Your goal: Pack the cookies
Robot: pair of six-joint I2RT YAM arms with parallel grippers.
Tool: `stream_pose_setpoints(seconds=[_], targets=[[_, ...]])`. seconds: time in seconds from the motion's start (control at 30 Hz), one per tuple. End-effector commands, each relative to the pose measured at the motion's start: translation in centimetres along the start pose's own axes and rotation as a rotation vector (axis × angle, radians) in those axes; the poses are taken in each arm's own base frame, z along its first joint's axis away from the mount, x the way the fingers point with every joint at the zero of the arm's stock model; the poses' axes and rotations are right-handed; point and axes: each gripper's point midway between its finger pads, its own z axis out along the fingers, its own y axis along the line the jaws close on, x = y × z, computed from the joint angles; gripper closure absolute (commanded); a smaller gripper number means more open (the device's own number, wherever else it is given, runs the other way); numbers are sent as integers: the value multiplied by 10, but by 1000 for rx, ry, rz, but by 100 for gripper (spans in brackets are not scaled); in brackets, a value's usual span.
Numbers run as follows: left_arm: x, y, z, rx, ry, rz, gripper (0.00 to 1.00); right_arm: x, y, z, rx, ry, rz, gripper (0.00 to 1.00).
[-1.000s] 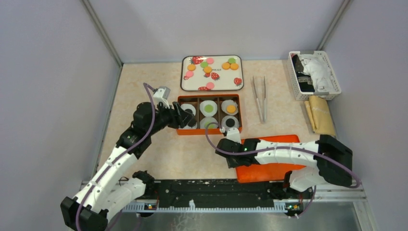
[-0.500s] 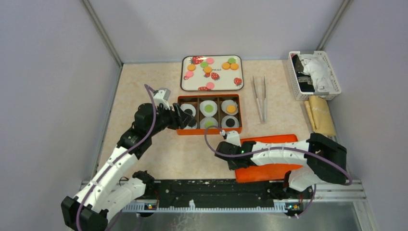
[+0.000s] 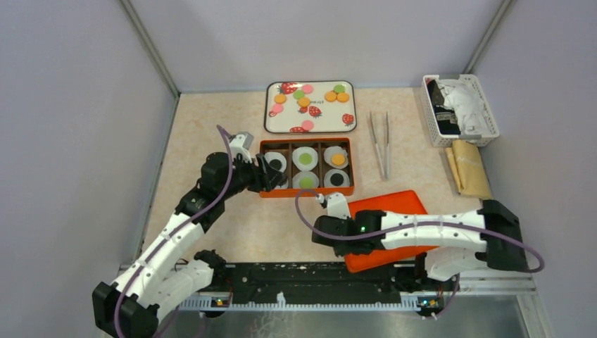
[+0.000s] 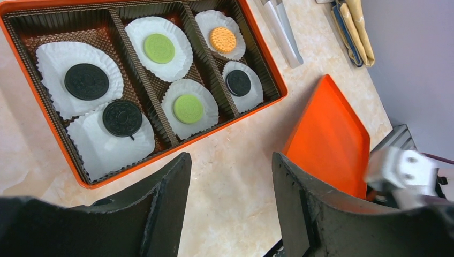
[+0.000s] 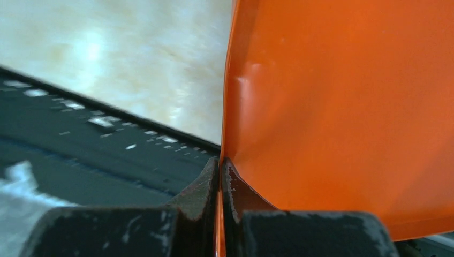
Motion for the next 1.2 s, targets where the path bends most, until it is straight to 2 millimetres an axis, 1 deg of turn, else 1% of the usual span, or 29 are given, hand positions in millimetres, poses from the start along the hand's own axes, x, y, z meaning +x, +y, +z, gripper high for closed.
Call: stream_pose_setpoints(seconds=[0.0, 0.17, 0.27, 0.33, 0.4, 0.53, 0.63, 0.73, 0.83, 1.0, 1.17], targets=[[-15, -19, 0, 82, -48, 17, 36, -41, 11, -63, -123, -145, 53, 100], [-18, -34, -1, 158, -40, 26, 33, -65, 15, -105, -268, -244, 82, 100], [-20, -51, 0, 263, -37, 42, 27, -73, 12, -121, -323, -291, 56, 100], [-20, -63, 3, 343, -23, 40, 24, -72, 6, -125, -318, -302, 25, 100], [-15, -73, 8, 416, 19, 25, 22, -70, 0, -125, -300, -298, -15, 100], [4, -88, 18, 556, 167, -29, 22, -71, -8, -128, -279, -311, -76, 100], [20, -92, 25, 626, 280, -73, 24, -78, -8, -138, -282, -333, -112, 100], [31, -93, 31, 631, 323, -83, 24, -85, -4, -145, -292, -354, -144, 100], [35, -97, 35, 642, 332, -80, 21, -90, 6, -150, -312, -367, -185, 100], [38, -109, 37, 707, 365, -130, 20, -96, 22, -148, -321, -372, -256, 100], [41, -119, 36, 742, 388, -150, 18, -106, 30, -146, -320, -407, -282, 100]])
